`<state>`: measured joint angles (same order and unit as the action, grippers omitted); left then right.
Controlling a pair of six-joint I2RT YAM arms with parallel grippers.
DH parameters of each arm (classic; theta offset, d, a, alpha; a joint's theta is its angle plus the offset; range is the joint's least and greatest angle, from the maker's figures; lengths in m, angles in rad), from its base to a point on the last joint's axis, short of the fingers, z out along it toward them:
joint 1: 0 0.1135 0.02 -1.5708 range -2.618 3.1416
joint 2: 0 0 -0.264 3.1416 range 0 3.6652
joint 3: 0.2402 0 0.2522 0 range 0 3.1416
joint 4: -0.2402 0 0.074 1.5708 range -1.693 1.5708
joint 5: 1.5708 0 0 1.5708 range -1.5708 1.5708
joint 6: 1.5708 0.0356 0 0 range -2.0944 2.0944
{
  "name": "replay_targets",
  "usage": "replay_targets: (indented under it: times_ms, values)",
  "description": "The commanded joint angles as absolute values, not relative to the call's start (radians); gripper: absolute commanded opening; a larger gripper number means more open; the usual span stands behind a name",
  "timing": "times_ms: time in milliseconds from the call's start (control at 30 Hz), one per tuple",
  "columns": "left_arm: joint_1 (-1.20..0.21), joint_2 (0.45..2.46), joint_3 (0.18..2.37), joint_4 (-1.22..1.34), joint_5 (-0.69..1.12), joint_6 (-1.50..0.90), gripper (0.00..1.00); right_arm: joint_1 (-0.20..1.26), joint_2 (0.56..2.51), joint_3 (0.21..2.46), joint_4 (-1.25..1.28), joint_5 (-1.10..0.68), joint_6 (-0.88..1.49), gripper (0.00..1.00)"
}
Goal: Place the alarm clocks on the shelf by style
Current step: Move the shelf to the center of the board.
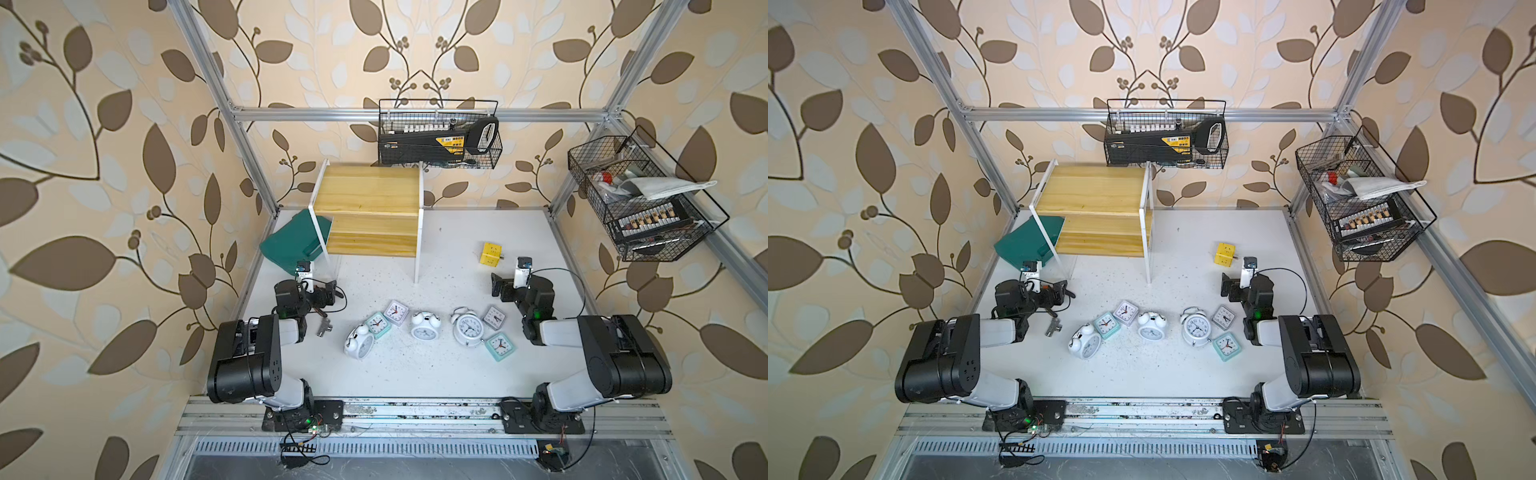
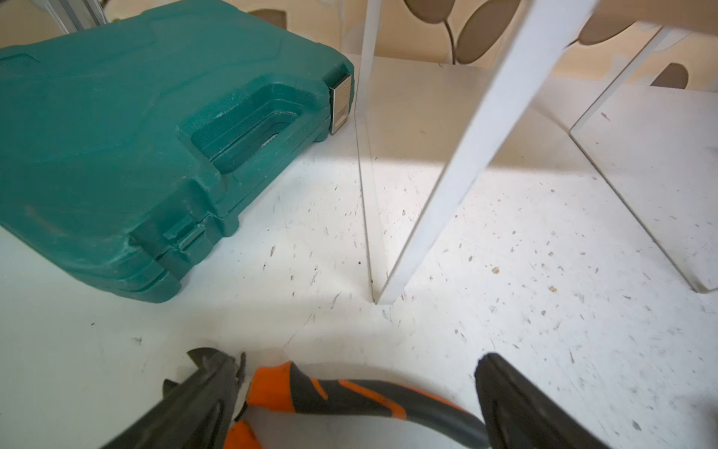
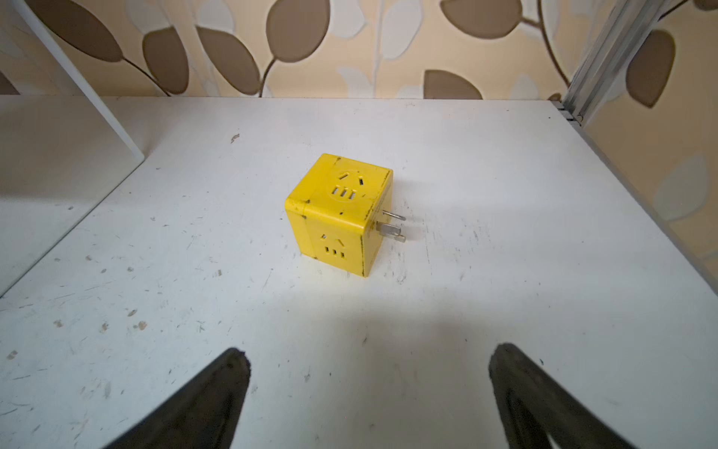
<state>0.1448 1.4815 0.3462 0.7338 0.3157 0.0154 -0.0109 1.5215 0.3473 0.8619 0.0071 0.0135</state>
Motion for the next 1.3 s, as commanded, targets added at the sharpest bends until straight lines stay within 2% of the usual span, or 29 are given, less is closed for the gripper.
replay_targets:
  times_ms: [0, 1133, 1267]
  values:
    - [0.151, 1.485, 0.370, 0.756, 0.311, 0.004, 0.99, -0.006, 1.523, 0.368, 0.858, -0.006, 0.004, 0.99]
    - [0.152, 1.482, 0.368, 0.760, 0.312, 0.003, 0.99, -0.005, 1.505, 0.362, 0.857, 0.000, 0.004, 0.99]
    - [0.151, 1.449, 0.437, 0.608, 0.299, 0.000, 0.99, 0.000, 1.411, 0.369, 0.773, -0.005, -0.004, 0.99]
